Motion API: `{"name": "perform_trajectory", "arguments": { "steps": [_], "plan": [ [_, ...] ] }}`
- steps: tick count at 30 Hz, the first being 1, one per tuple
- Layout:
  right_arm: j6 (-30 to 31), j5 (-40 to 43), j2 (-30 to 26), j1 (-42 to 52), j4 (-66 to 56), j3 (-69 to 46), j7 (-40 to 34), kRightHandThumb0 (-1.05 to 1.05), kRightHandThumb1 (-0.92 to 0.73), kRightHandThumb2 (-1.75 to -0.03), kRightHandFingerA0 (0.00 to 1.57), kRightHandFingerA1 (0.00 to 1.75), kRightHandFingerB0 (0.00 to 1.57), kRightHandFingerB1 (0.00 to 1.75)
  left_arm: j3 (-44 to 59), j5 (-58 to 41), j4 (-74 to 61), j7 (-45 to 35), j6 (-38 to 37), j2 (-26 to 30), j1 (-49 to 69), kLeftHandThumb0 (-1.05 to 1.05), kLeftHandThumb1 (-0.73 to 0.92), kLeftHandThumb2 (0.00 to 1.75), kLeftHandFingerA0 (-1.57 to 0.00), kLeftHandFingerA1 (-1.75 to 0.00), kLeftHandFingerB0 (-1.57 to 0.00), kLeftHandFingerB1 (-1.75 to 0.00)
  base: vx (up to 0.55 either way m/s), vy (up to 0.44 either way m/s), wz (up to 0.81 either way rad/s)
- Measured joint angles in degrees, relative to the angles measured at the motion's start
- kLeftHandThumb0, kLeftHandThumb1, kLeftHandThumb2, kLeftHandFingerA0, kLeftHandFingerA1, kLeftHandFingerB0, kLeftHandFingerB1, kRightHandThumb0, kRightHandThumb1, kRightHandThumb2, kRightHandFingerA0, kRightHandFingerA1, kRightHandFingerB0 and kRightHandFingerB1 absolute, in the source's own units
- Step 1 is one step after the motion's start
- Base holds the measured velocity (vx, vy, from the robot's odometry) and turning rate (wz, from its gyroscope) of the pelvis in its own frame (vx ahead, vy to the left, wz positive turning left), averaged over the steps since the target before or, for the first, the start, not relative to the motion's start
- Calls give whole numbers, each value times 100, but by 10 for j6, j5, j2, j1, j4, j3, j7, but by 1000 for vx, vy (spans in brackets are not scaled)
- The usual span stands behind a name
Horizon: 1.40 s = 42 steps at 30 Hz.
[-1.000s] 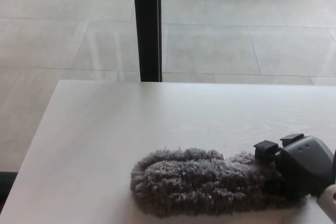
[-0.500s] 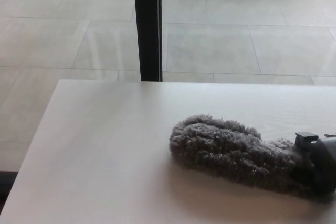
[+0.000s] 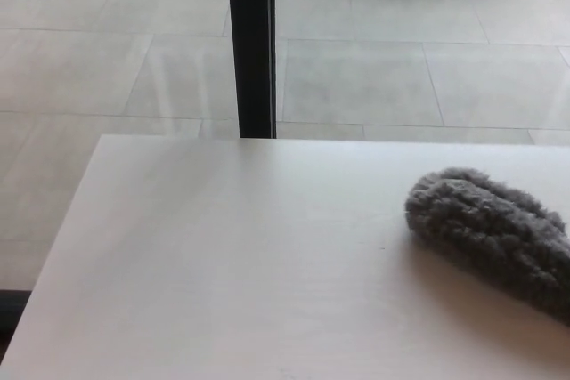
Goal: The robot uses its right hand to pick up the duster kept in the middle of the desk and use it to wipe the desk by swiping its surface twice
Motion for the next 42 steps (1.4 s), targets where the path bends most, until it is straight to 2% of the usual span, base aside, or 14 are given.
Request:
{"name": "perform_trajectory", "arguments": {
  "steps": [4, 9, 10, 14, 15, 17, 18, 20, 21, 23, 28, 36, 41, 42],
  "plan": [
    [24, 29, -24, 27, 2, -65, 22, -45, -80, -63, 68, 112, 59, 84, 7, -7, -2, -5, -1, -1, 0, -54, 44, 56, -91, -80, -77, -53, 0, 0, 0],
    [57, 59, -52, 52, -1, -122, 49, -50, -63, -97, 81, 119, 71, 103, 16, -15, -6, -13, -4, -3, 5, -51, 47, 54, -100, -102, -74, -52, 0, 0, 0],
    [68, 65, -56, 56, -2, -131, 56, -43, -76, -62, 70, 135, 60, 106, 17, -16, -7, -16, -4, -3, 7, -51, 46, 54, -103, -97, -74, -51, 0, 0, 0],
    [98, 89, -59, 74, -14, -161, 76, -43, -72, -65, 71, 146, 61, 101, 18, -19, -9, -21, -8, -3, 12, -52, 46, 54, -101, -97, -74, -51, 0, 0, 0],
    [106, 94, -59, 73, -16, -165, 80, -40, -74, -62, 70, 114, 62, 66, 18, -21, -9, -22, -8, -3, 12, -51, 45, 54, -100, -88, -75, -52, 0, 0, 0],
    [120, 102, -59, 72, -18, -171, 89, -40, -72, -66, 73, 139, 60, 83, 19, -25, -10, -25, -9, -3, 12, -50, 46, 54, -99, -84, -78, -52, 0, 0, 0],
    [129, 105, -57, 70, -21, -171, 94, -38, -72, -63, 69, 166, 57, 141, 19, -27, -11, -26, -10, -3, 13, -49, 36, 83, -97, -96, -64, -62, 0, 0, 0],
    [137, 107, -54, 69, -30, -164, 97, -38, -72, -63, 69, 166, 57, 141, 19, -29, -12, -26, -11, -3, 14, -49, 36, 83, -97, -96, -64, -62, 0, 0, 0],
    [138, 108, -54, 69, -36, -158, 97, -41, -70, -66, 70, 134, 65, 69, 19, -29, -12, -27, -12, -2, 14, -50, 47, 55, -97, -94, -77, -52, 0, 0, 0],
    [145, 106, -48, 62, -48, -141, 99, -40, -71, -63, 66, 162, 59, 124, 19, -33, -12, -29, -13, -3, 15, -52, 43, 55, -92, -75, -77, -53, 0, 0, 0],
    [164, 95, -23, 24, -65, -82, 105, -36, -71, -61, 77, 161, 77, 88, 23, -39, -12, -35, -14, -2, 11, -55, 45, 57, -90, -81, -78, -51, 0, 0, 0],
    [165, 50, 2, -31, -84, 48, 115, -47, -48, -93, 121, 138, 85, 115, 21, -42, -12, -39, -18, -2, 12, -53, 46, 55, -99, -103, -78, -52, 0, 0, 0],
    [157, 24, 16, -47, -96, 109, 113, -49, -53, -97, 120, 138, 87, 116, 19, -44, -12, -40, -18, 1, 7, -53, 47, 55, -100, -112, -80, -51, 0, 0, 0],
    [157, 18, 20, -50, -98, 120, 112, -40, -68, -67, 94, 175, 78, 140, 18, -44, -12, -40, -18, 2, 5, -52, 47, 54, -98, -105, -80, -51, 0, 0, 0]
  ]
}}
